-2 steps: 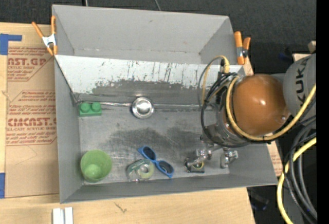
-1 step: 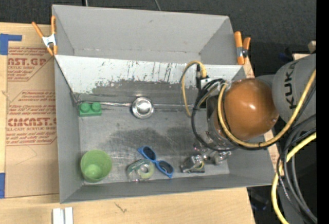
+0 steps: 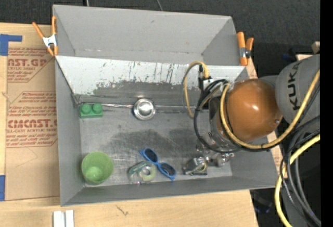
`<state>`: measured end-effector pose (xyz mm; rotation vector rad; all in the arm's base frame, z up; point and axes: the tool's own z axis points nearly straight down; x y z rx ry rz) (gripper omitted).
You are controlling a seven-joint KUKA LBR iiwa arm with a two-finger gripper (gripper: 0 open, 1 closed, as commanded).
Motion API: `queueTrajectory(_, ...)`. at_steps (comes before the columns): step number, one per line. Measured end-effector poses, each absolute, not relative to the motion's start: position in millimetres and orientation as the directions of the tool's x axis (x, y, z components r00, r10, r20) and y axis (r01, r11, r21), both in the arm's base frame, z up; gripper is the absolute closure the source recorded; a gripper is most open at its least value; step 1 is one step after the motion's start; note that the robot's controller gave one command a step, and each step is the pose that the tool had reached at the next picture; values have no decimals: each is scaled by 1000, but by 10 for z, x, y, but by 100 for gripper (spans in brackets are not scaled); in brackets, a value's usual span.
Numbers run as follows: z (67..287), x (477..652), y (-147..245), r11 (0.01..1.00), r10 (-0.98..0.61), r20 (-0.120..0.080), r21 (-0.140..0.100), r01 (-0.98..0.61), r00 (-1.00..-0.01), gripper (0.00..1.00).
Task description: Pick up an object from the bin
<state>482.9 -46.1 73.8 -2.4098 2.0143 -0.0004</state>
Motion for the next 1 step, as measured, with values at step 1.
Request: queueTrajectory(1,755,4839,-429,-179,-984,-4,-5,-984,179,100)
